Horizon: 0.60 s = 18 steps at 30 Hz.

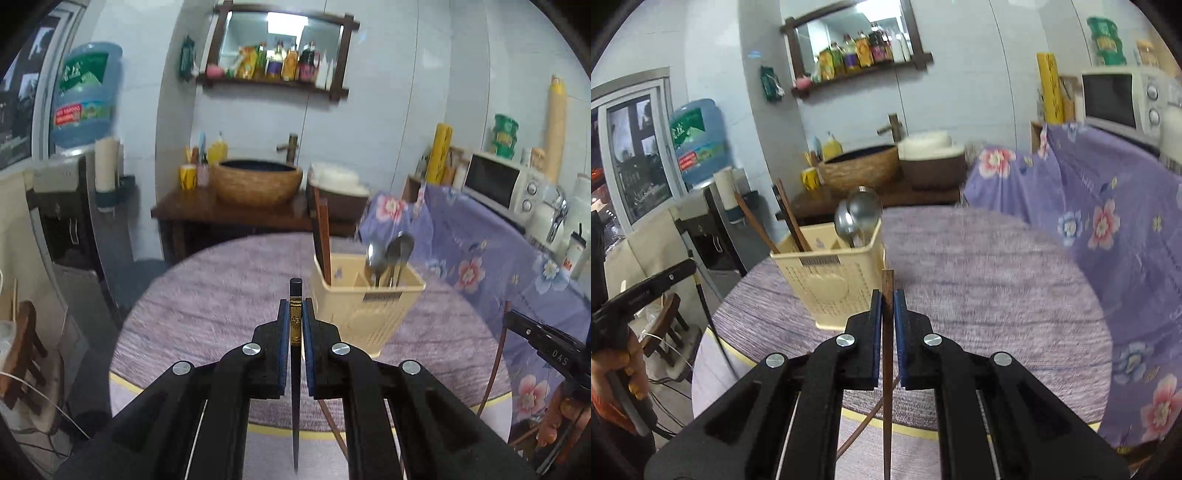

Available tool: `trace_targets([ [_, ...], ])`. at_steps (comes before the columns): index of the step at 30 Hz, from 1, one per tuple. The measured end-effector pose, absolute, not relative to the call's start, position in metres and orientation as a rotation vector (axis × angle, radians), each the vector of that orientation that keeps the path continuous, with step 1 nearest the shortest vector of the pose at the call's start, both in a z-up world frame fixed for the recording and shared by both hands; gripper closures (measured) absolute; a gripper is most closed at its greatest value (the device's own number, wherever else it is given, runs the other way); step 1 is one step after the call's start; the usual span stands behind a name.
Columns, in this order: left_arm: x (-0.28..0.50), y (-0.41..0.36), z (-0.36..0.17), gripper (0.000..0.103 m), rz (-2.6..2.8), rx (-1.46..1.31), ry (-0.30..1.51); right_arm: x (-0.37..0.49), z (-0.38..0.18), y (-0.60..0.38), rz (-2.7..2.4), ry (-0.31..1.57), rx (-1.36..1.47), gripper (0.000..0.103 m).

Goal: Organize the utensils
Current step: 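Lift both chopsticks and carry them above the holder with both tools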

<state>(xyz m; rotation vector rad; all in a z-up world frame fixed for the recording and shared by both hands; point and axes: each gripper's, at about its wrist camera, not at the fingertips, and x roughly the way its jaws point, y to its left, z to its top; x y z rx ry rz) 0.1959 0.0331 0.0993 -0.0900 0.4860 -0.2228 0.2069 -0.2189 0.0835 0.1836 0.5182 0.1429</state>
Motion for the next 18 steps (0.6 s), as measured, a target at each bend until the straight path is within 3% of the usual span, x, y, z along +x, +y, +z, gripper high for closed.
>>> trace_targets([
  [18,0.194,0.033,0.125,0.095,-0.245,-0.083,0.423,0.201,0.121,-0.227,0.144,0.458,0.121,0.096],
])
